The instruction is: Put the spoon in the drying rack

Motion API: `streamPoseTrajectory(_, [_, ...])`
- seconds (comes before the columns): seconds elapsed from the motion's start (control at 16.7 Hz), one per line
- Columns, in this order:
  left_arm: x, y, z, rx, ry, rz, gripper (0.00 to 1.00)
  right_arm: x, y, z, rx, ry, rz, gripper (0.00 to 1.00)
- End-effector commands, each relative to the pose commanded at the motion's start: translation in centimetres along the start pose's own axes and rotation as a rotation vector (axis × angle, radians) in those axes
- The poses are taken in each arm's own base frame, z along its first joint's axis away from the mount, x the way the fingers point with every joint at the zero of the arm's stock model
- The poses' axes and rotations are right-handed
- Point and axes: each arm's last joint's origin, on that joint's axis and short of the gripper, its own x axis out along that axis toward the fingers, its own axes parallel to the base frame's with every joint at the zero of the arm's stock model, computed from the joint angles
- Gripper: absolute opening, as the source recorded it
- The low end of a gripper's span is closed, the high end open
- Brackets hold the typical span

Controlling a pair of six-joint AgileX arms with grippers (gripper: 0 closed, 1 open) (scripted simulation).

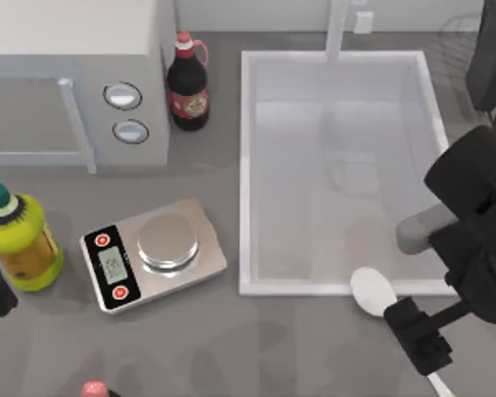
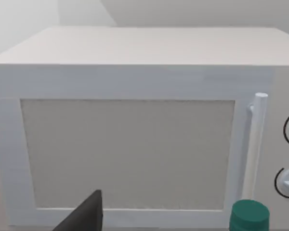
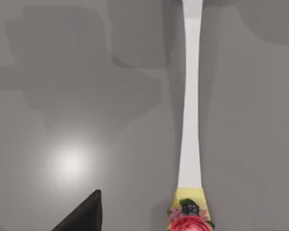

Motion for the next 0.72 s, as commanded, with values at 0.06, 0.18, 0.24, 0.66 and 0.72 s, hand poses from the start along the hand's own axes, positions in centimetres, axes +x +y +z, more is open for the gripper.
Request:
streamPoseTrajectory(0.06, [0.0,0.0,0.0,0.0,0.0,0.0,1.0,0.2,0.5,0.4,-0.014,0.035,-0.007,1.0])
streamPoseTrajectory(0.18, [0.0,0.0,0.0,0.0,0.0,0.0,1.0,0.4,1.0,0.9,-0.029,0.074,-0.016,1.0])
streamPoseTrajectory(0.24, [0.0,0.0,0.0,0.0,0.0,0.0,1.0,0.4,1.1,0.9,-0.031,0.078,-0.017,1.0])
streamPoseTrajectory(0.66, [0.0,0.0,0.0,0.0,0.0,0.0,1.0,1.4,1.0,0.9,-0.03,0.082,-0.017,1.0])
streamPoseTrajectory(0.72, [0.0,0.0,0.0,0.0,0.0,0.0,1.0,2.2,1.1,1.0,-0.031,0.083,-0.017,1.0])
